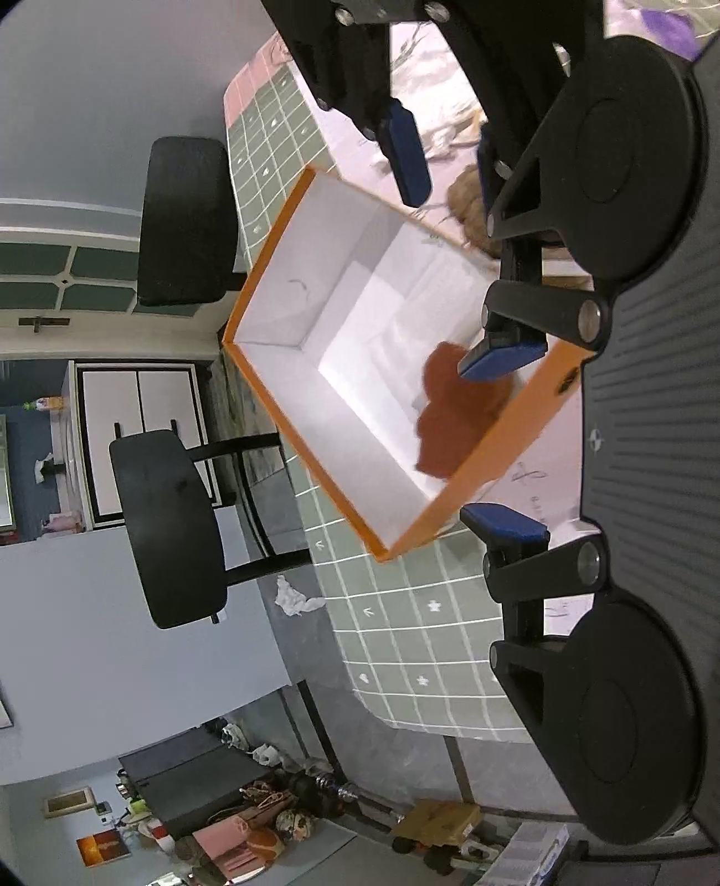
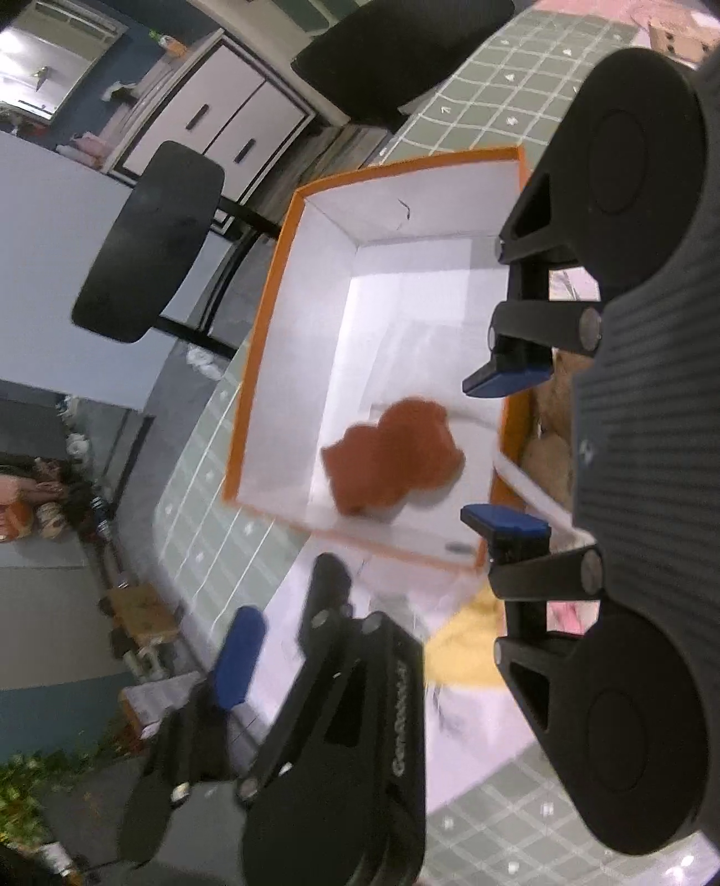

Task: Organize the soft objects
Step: 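Withdraw both tools from the box back toward the table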

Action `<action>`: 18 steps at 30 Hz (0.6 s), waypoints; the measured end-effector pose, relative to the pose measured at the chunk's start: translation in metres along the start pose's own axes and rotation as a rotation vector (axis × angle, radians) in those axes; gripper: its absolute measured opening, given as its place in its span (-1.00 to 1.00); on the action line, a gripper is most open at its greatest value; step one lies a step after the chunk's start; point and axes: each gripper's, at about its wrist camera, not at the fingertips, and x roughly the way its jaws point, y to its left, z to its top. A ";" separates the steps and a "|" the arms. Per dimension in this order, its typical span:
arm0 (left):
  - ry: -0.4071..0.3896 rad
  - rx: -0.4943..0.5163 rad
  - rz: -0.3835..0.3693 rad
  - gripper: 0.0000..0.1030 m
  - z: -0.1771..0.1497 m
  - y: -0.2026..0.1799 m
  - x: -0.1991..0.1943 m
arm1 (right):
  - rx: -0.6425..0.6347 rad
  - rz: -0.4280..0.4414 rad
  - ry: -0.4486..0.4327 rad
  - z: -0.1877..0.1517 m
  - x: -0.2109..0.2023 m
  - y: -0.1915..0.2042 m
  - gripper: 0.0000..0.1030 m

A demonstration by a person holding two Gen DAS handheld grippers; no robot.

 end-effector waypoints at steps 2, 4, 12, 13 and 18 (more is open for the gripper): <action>0.002 0.005 0.013 0.17 -0.010 -0.001 -0.007 | -0.002 0.002 -0.007 -0.009 -0.010 0.006 -0.18; -0.009 0.005 0.020 0.17 -0.022 -0.002 -0.017 | -0.005 -0.001 -0.009 -0.019 -0.018 0.012 -0.18; -0.041 -0.023 -0.032 0.19 -0.089 -0.018 -0.046 | -0.023 0.052 -0.030 -0.074 -0.045 0.043 -0.18; -0.045 -0.022 -0.047 0.19 -0.097 -0.022 -0.048 | -0.025 0.063 -0.034 -0.083 -0.047 0.047 -0.18; -0.037 0.058 -0.087 0.22 -0.157 -0.061 -0.057 | -0.026 0.131 -0.027 -0.139 -0.049 0.066 -0.18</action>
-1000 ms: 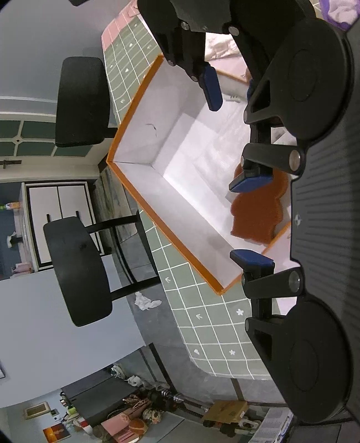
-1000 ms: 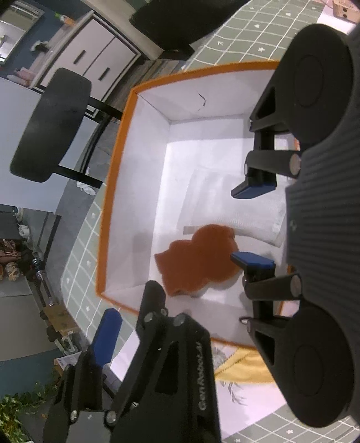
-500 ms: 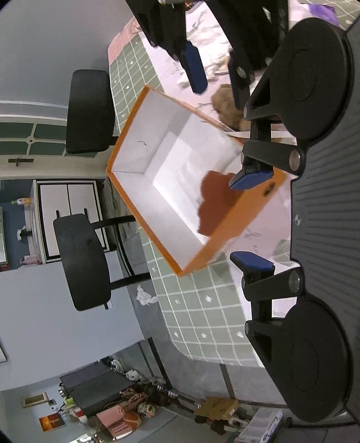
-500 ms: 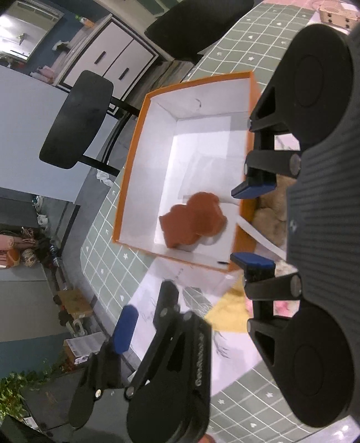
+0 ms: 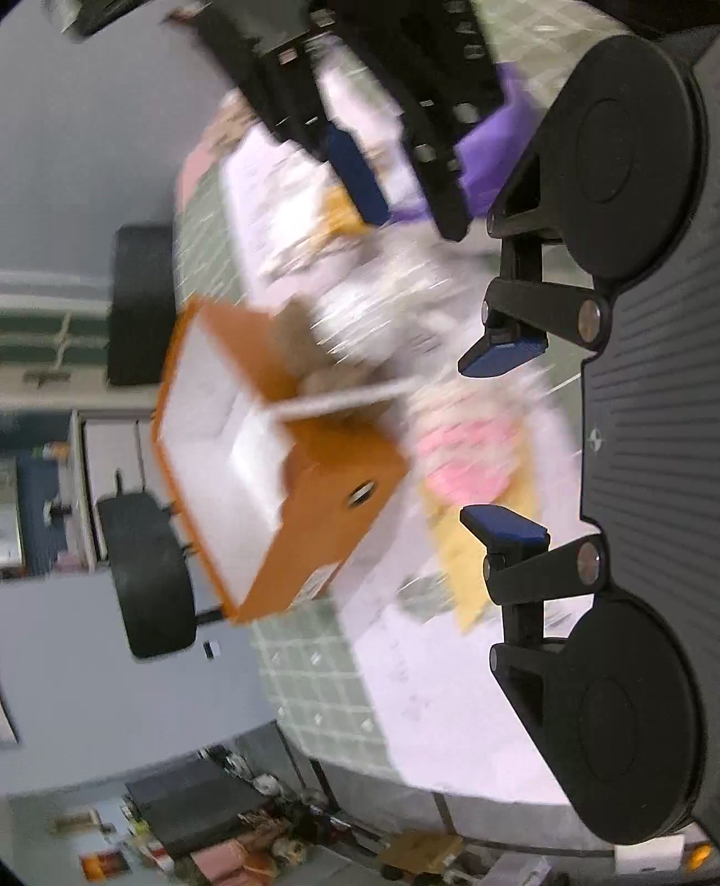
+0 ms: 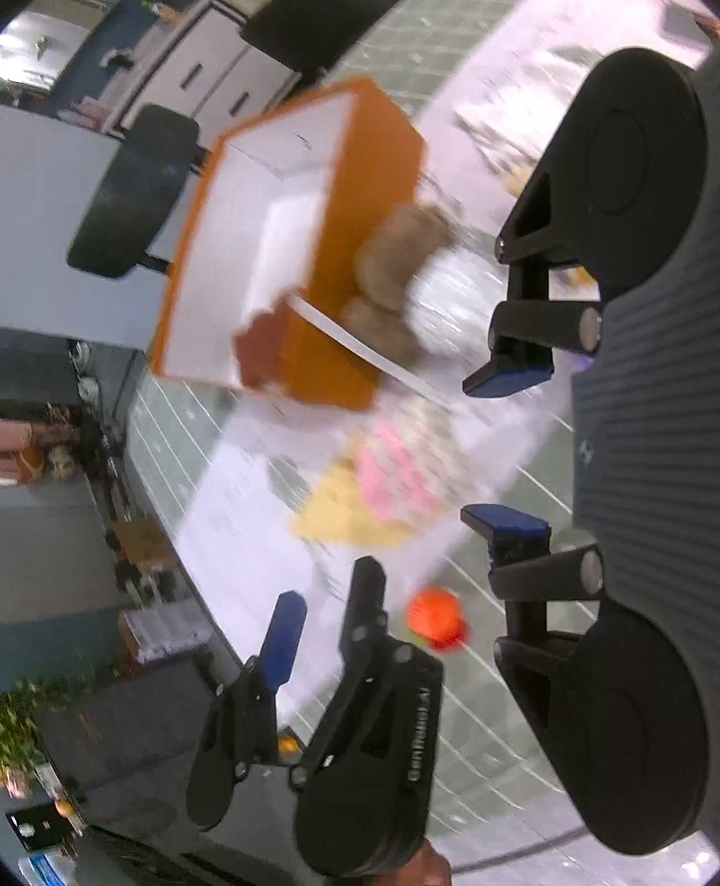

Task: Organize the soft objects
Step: 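Withdraw both tools from the box back toward the table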

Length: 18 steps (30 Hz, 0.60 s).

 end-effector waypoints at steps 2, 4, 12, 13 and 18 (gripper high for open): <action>0.016 0.018 -0.027 0.23 -0.021 -0.016 0.000 | -0.001 0.026 0.013 -0.025 0.002 0.007 -0.18; 0.026 0.024 -0.061 0.25 -0.040 -0.031 0.001 | -0.007 0.048 0.026 -0.051 0.005 0.014 -0.18; 0.059 0.029 -0.160 0.28 -0.107 -0.076 0.011 | 0.024 0.125 0.097 -0.146 0.010 0.021 -0.17; 0.065 0.019 -0.164 0.28 -0.113 -0.076 0.013 | 0.032 0.129 0.110 -0.158 0.009 0.018 -0.17; 0.106 -0.010 -0.112 0.28 -0.130 -0.056 0.020 | 0.097 0.088 0.153 -0.197 0.001 -0.013 -0.16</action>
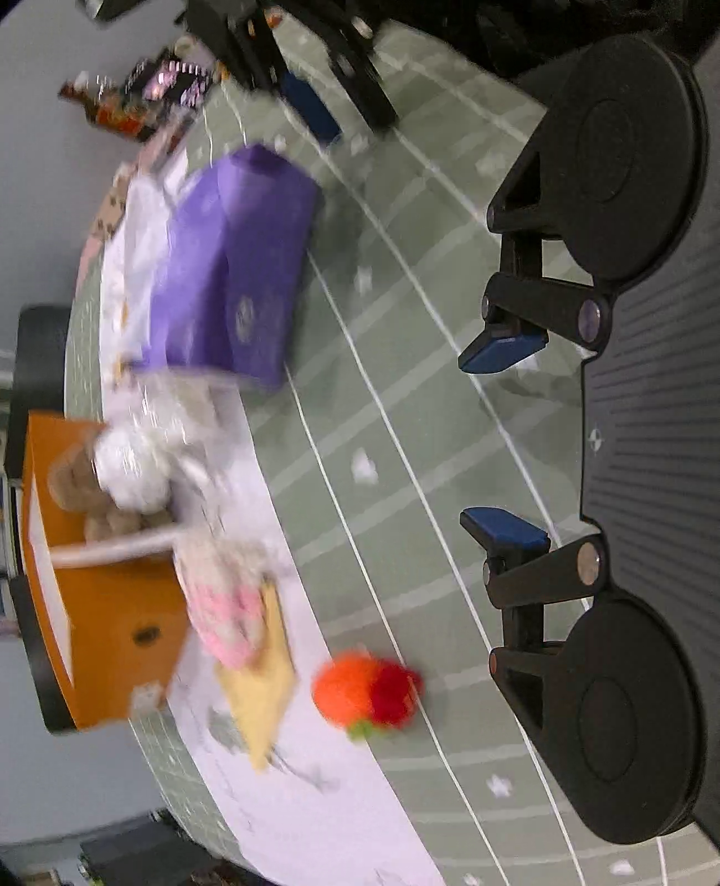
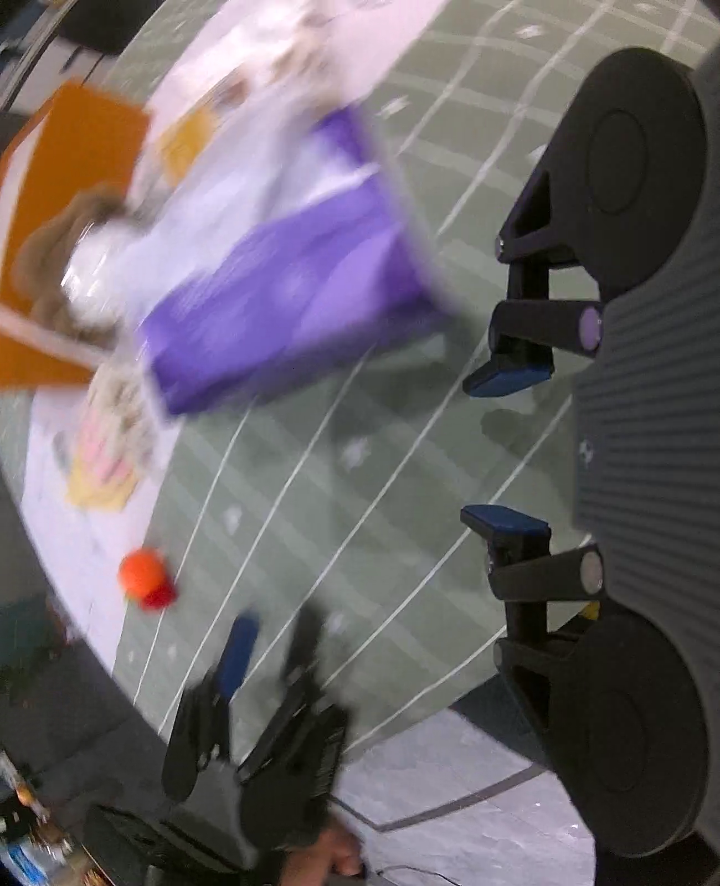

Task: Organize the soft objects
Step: 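Withdraw both tools from the box back toward the table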

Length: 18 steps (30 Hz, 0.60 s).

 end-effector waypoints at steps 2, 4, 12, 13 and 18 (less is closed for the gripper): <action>0.001 -0.031 0.027 0.28 -0.002 0.017 -0.003 | 0.035 -0.027 -0.001 -0.011 -0.008 -0.018 -0.15; 0.001 -0.061 0.054 0.30 -0.003 0.034 -0.006 | 0.077 -0.059 -0.013 -0.019 -0.015 -0.040 -0.13; -0.055 -0.108 0.156 0.40 0.007 0.076 -0.008 | 0.186 -0.223 -0.062 -0.014 -0.031 -0.137 -0.08; -0.060 -0.110 0.157 0.41 0.012 0.079 -0.007 | 0.196 -0.248 -0.063 -0.010 -0.032 -0.153 -0.07; -0.060 -0.098 0.179 0.41 0.029 0.085 0.003 | 0.262 -0.320 -0.094 0.015 -0.030 -0.218 -0.01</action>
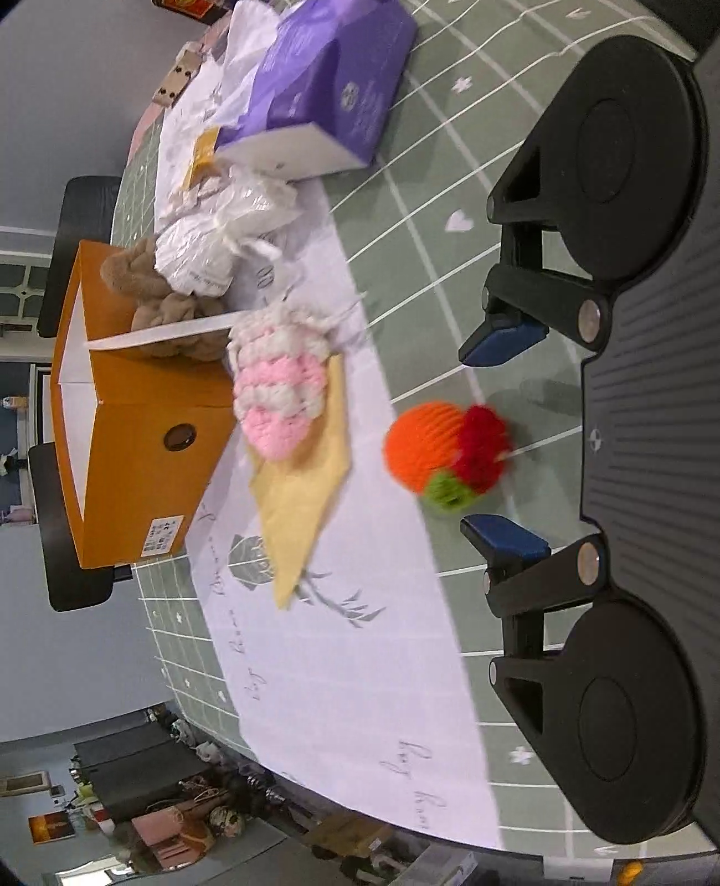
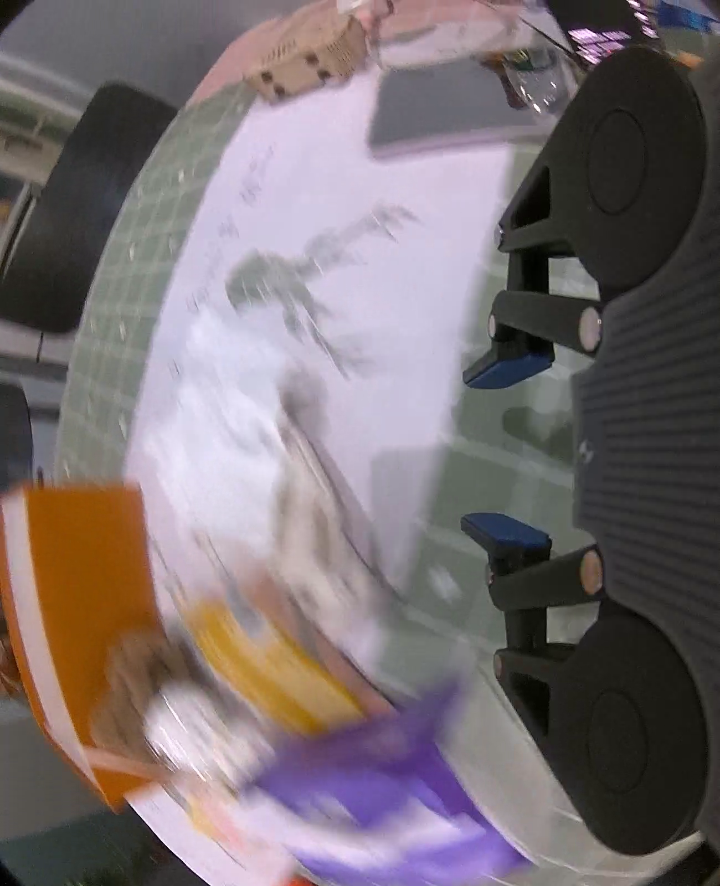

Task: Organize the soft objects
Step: 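Grasp the crocheted orange fruit with the left tool while the right tool grasps white tissues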

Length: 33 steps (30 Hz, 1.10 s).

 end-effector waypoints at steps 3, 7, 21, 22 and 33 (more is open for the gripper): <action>0.016 0.006 -0.006 0.43 0.008 -0.001 0.013 | 0.035 -0.022 -0.012 0.024 0.013 -0.023 0.04; 0.027 0.008 0.009 0.43 0.015 -0.003 0.028 | 0.076 -0.019 -0.022 0.053 0.029 -0.034 0.17; 0.041 -0.003 -0.021 0.42 0.033 -0.012 0.051 | 0.268 0.079 -0.005 0.124 0.096 -0.033 0.71; 0.039 -0.002 -0.023 0.42 0.034 -0.013 0.052 | 0.259 0.067 -0.002 0.126 0.100 -0.029 0.71; 0.043 0.009 -0.051 0.31 0.040 -0.023 0.057 | 0.264 0.011 -0.137 0.139 0.090 -0.032 -0.82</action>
